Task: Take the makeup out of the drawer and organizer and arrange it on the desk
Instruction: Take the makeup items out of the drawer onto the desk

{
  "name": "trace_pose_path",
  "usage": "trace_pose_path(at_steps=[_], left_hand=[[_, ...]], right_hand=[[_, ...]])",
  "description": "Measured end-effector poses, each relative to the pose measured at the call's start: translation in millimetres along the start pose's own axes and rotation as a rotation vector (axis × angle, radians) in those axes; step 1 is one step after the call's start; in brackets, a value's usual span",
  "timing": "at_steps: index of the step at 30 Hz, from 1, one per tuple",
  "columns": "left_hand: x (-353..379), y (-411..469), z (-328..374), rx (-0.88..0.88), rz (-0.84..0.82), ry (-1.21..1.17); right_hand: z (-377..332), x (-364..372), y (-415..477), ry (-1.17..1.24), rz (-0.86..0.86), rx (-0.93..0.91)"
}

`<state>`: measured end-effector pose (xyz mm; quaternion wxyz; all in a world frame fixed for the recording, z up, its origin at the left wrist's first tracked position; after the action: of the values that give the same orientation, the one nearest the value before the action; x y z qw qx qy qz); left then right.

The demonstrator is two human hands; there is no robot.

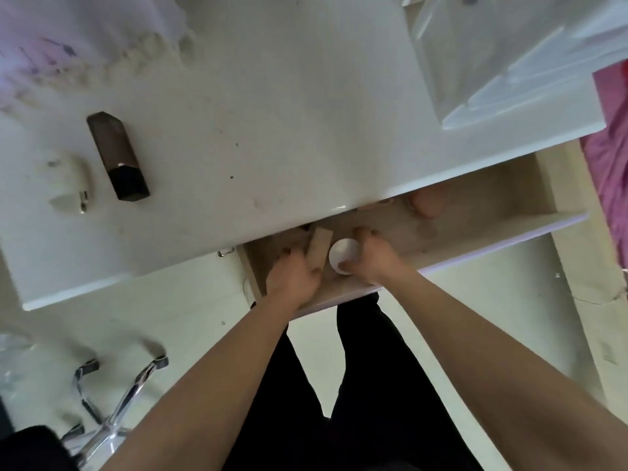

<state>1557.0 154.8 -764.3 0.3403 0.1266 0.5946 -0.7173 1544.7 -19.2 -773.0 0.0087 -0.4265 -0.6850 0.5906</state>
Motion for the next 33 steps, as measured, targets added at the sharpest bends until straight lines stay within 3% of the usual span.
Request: trace_pose_path(at_steps=[8,11,16,22,26,30,33], left_hand=[[27,38,-13,-0.189,0.084,-0.021],[25,30,-11,-0.103,0.087,-0.070],[-14,-16,1,0.107,0.241,-0.268],[-92,-80,-8,0.291,0.473,-0.496],[-144,-90,-37,0.190,0.607,-0.769],[-174,-63,-86,-0.020,0.684,-1.032],[-182,-44,-107,-0.092,0.669,-1.073]], right_hand=[[6,10,23,-0.099,-0.028,-0.003],[3,1,18,-0.018,-0.020,-0.075],[-7,-37,-21,0.200,0.170,-0.198],[-39,-84,-81,0.735,0.470,-0.350],[-81,-89,-70,0.905,0.518,-0.304],[-131,-86,-49,0.843,0.476,-0.296],[-164,-78,-39,0.761,0.395,-0.337]])
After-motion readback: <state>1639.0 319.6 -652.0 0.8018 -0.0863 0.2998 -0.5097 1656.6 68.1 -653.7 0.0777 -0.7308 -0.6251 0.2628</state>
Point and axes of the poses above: each hand's wrist, its own y-axis towards the middle knuckle, its own x-axis out of the palm, z = x × y, the point moved 10 cm from there along y, towards the middle knuckle, and after that the axes turned 2 degrees about -x, right-handed, at the moved point
